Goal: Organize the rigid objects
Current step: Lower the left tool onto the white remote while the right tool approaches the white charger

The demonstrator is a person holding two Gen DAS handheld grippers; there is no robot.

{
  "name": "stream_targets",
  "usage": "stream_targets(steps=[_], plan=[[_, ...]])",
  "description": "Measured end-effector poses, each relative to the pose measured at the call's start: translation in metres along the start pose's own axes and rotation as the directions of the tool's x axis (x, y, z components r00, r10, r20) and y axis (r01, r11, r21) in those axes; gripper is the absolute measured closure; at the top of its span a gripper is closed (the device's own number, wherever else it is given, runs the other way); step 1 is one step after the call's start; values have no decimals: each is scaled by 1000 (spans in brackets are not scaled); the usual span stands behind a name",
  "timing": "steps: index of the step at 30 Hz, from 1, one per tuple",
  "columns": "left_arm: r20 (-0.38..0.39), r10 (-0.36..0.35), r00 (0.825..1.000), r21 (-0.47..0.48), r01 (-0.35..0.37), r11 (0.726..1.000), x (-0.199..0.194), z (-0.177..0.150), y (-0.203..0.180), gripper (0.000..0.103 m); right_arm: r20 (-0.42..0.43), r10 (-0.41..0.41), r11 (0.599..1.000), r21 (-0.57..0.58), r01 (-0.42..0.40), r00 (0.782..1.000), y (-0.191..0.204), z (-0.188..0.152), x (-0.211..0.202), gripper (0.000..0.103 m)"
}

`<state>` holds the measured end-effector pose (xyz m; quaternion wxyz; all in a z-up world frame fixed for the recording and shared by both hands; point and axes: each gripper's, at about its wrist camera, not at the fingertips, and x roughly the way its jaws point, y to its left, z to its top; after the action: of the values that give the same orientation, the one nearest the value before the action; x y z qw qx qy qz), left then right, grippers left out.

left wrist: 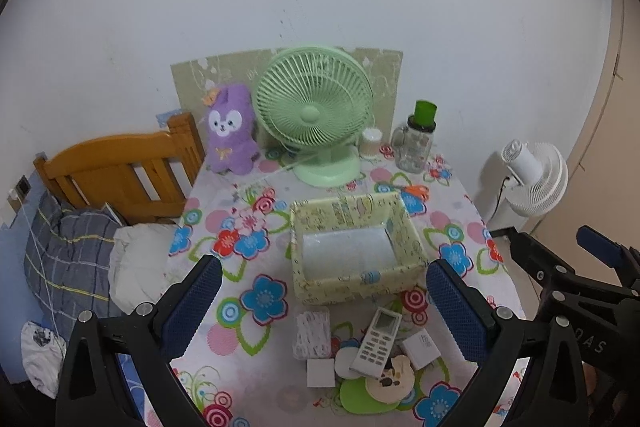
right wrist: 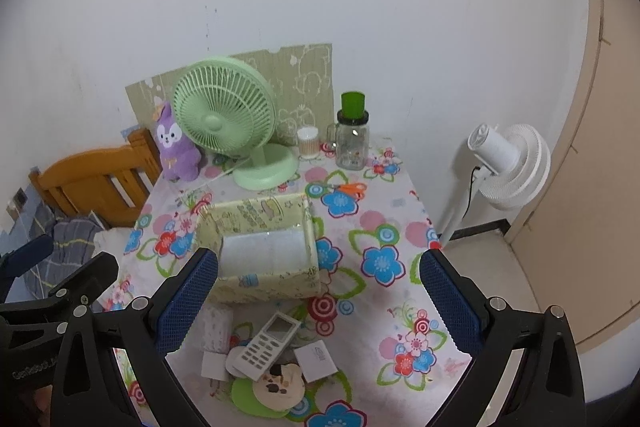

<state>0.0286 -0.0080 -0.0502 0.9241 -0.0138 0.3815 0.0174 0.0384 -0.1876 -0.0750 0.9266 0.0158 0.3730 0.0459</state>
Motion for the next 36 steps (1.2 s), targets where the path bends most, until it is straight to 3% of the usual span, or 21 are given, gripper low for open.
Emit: stream_targets(steps=[11,20,28,36], plan=[[-55,13,998,43,-11,999,43,-27,-17,1,-94,15,1000,-22,-17,995,-18,-27,46,2],[-140,-24,990,54,32,998,88,-57,-27,1,-174,12,999,-34,-19,985,-34,-58,83,4],[-214,-62,975,13,67,998,127,-82,-28,4,-207,2,999,-35,-9,978,-41,-79,109,4],[-256,-47,966,55,63,996,158,-103,-37,6,-225,-11,1000,-25,5,974,-45,-97,132,4]])
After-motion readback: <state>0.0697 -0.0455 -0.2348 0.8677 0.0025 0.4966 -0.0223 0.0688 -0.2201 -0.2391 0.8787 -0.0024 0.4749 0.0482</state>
